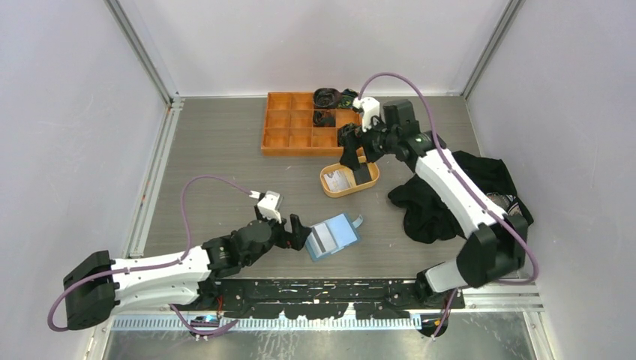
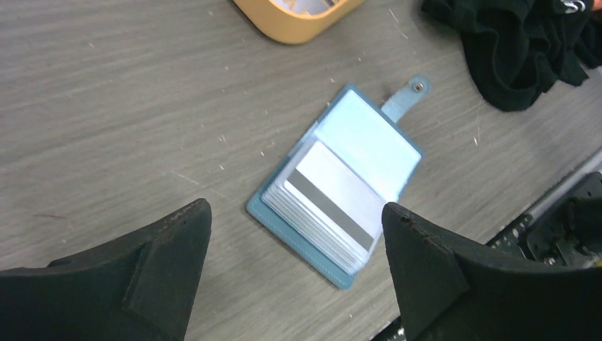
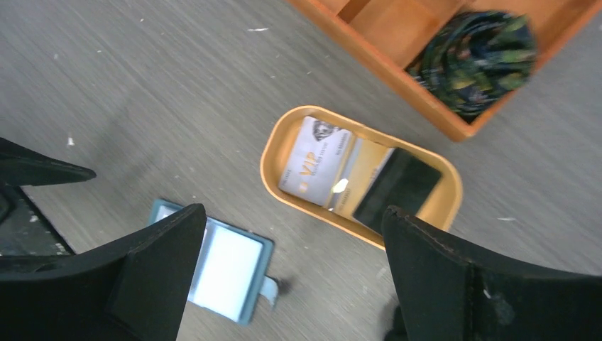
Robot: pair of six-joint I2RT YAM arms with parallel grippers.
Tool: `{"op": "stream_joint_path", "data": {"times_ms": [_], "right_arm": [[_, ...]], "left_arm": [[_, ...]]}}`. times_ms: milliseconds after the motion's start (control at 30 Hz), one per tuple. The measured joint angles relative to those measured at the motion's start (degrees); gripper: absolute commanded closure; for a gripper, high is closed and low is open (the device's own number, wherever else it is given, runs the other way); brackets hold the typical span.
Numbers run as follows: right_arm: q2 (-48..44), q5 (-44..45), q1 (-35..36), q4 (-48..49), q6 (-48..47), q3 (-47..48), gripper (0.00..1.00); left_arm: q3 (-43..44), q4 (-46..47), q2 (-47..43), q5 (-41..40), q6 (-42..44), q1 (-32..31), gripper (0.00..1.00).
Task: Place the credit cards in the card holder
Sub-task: Pick up the credit card from the storage box.
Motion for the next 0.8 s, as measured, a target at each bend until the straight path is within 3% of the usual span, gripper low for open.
{"op": "stream_joint_path", "data": {"times_ms": [200, 533, 800], "right_arm": [[11.45, -6.60, -0.55, 1.53, 5.70, 0.48, 0.08], [29.38, -9.62, -2.12, 0.22, 12.24, 8.68, 0.29], [35.17, -8.70, -2.12, -0.07, 14.08, 11.76, 0.33]], "left_arm": [[1.95, 0.09, 3.41, -2.60, 4.04, 1.53, 0.09], [0.92, 2.54, 9.22, -3.06, 0.81, 3.17, 0.11], [-3.63, 6.12, 8.13, -2.62, -2.36, 4.81, 0.11]]}}
